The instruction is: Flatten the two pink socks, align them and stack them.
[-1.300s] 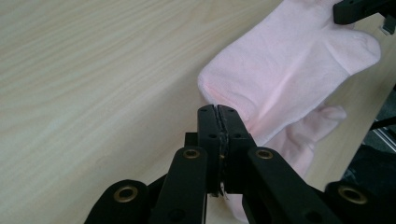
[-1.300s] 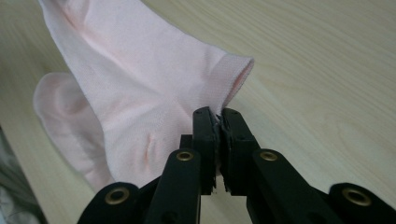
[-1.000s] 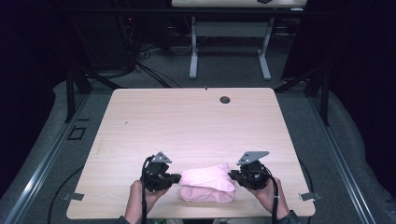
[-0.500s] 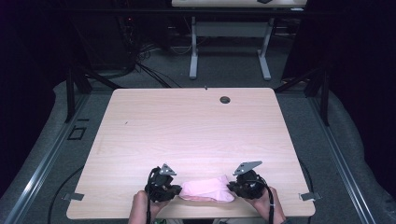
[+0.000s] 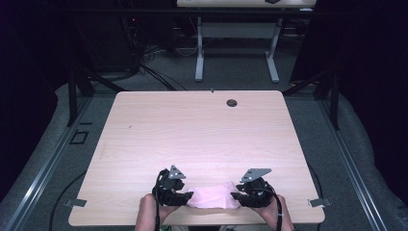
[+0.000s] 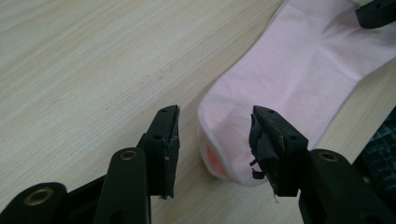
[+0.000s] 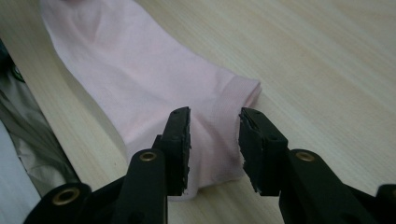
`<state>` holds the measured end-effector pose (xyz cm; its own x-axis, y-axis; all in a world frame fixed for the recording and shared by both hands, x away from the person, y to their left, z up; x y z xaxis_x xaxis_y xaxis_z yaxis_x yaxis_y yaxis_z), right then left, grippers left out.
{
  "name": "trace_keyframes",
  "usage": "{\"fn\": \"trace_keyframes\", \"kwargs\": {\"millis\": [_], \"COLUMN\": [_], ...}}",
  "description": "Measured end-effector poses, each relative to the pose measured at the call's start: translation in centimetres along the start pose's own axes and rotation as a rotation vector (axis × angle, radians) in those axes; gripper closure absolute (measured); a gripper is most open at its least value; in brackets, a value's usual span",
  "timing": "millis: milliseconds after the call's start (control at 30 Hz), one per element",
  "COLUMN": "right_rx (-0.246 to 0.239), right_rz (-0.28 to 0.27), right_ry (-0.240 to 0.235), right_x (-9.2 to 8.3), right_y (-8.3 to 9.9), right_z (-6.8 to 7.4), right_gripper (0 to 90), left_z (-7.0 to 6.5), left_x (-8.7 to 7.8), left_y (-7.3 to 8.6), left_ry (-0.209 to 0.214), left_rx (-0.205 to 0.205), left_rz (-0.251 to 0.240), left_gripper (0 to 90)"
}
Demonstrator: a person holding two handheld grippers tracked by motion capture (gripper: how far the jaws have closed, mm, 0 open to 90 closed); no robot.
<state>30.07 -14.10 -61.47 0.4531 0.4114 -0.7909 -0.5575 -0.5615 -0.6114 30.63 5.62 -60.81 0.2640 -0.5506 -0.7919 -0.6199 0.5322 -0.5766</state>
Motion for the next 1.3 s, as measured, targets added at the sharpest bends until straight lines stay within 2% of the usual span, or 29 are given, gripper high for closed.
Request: {"fn": "trace_keyframes", "kwargs": {"millis": [133, 267, 333, 500, 600, 700, 833, 933, 1067, 1100, 1133, 1167, 1200, 1267, 1300], "right_rx": [-0.015, -0.018, -0.013, -0.015, 0.019, 0.019, 0.030, 0.055, 0.072, 0.072, 0.089, 0.091, 0.105, 0.117, 0.118], "right_rz": [0.039, 0.050, 0.041, 0.048, 0.044, 0.043, 0.014, -0.033, -0.094, -0.094, -0.116, -0.123, -0.137, -0.148, -0.159], "right_ry": [0.012, 0.034, 0.024, 0.041, 0.024, 0.018, 0.035, 0.038, 0.035, 0.035, 0.044, 0.053, 0.057, 0.070, 0.078], "right_x": [1.2, 1.6, 1.6, 1.8, 1.8, 1.8, 0.9, -0.1, -1.6, -1.6, -2.4, -2.6, -2.9, -3.4, -3.7], "right_y": [0.7, 1.3, 1.3, 1.4, 1.6, 1.5, 0.9, 0.1, -0.9, -0.9, -1.1, -1.2, -1.3, -1.2, -1.2], "right_z": [0.0, -0.2, -0.2, -0.4, -0.6, -0.6, -1.0, -1.4, -1.9, -1.9, -2.3, -2.5, -2.8, -3.4, -3.7], "right_gripper": [66.0, 67.3, 67.7, 67.0, 66.2, 64.6, 57.6, 50.4, 36.4, 36.4, 26.2, 22.3, 19.3, 14.7, 14.1], "left_z": [0.9, 1.2, 1.3, 1.4, 1.6, 1.7, 2.4, 2.8, 3.4, 3.4, 4.0, 4.0, 4.7, 5.6, 6.0], "left_x": [1.6, 2.0, 2.0, 2.1, 2.0, 1.9, 0.4, -0.7, -2.5, -2.5, -3.5, -3.5, -4.6, -5.4, -5.8], "left_y": [0.9, 1.5, 1.6, 1.7, 1.7, 1.7, 1.1, 0.7, 0.0, 0.0, -0.2, -0.2, -0.1, 0.1, 0.4], "left_ry": [-0.046, -0.072, -0.083, -0.083, -0.083, -0.081, -0.087, -0.088, -0.102, -0.102, -0.117, -0.117, -0.127, -0.152, -0.151], "left_rx": [0.009, 0.014, 0.017, 0.014, 0.012, 0.008, -0.004, -0.007, -0.007, -0.007, -0.018, -0.018, -0.034, -0.052, -0.067], "left_rz": [0.053, 0.065, 0.062, 0.053, 0.045, 0.036, -0.017, -0.040, -0.081, -0.081, -0.105, -0.105, -0.117, -0.132, -0.134], "left_gripper": [54.4, 54.4, 54.1, 52.9, 49.3, 38.9, 26.9, 19.7, 14.0, 11.8, 9.0, 6.7, 4.5, 2.2, 0.3]}}
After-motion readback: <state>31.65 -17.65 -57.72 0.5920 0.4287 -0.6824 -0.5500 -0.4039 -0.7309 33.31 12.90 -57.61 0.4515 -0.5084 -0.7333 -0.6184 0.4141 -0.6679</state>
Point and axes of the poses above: each handheld gripper's, and its own axes: x roughly forward along the jaws, y roughly out of its underside, z roughly to its left, the point moved 9 cm from there along x, roughly forward along the jaws, and after that the axes turned 7 degrees about y, right-handed, at the moved point
